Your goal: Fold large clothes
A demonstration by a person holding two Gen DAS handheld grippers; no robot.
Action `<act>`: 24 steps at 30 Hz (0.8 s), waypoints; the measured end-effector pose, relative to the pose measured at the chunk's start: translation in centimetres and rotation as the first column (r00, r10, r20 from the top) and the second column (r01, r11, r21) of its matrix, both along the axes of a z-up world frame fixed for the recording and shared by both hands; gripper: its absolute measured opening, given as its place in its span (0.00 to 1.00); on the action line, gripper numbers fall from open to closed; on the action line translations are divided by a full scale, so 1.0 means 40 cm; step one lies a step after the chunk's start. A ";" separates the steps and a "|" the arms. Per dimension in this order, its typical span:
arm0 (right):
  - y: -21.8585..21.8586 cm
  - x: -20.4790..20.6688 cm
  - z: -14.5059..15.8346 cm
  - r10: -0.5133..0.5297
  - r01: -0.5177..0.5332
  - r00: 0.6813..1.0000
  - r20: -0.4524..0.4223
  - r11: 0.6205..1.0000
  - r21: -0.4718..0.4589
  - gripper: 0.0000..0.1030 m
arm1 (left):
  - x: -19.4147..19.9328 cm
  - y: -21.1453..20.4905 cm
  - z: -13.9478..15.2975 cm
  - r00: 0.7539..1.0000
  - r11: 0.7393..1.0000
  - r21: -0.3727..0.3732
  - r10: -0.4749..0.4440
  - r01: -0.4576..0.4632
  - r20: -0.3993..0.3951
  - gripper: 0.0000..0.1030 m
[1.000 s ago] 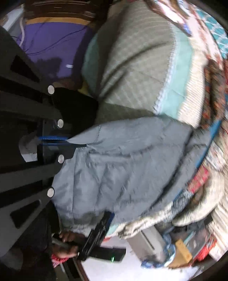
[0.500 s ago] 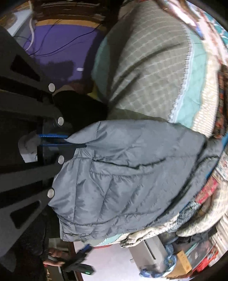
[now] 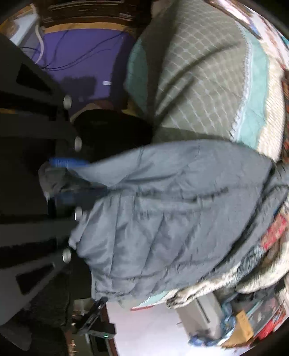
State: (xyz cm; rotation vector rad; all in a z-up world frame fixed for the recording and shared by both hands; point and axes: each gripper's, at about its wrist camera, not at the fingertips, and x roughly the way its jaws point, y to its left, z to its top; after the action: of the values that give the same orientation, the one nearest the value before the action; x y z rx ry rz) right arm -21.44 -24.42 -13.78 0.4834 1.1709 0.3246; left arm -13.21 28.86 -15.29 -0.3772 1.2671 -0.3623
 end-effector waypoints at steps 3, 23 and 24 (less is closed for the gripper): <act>0.019 -0.003 0.014 0.058 -0.058 0.998 0.010 0.998 0.004 0.04 | -0.005 0.007 0.030 0.999 0.999 -0.031 0.016 -0.015 0.030 0.10; -0.136 0.417 0.071 -0.308 0.251 0.944 0.119 0.903 0.348 0.03 | 0.351 0.070 0.165 0.923 0.866 -0.356 0.384 -0.351 0.023 0.11; -0.142 0.446 0.050 -0.320 0.273 0.943 0.094 0.902 0.333 0.03 | 0.394 0.060 0.140 0.917 0.869 -0.320 0.399 -0.378 0.000 0.11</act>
State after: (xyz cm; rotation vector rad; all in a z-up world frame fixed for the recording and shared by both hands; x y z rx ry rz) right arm -3.61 -30.11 -11.79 0.8959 0.8859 0.2773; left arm 2.54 31.25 -9.70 -0.8737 1.0358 -0.2270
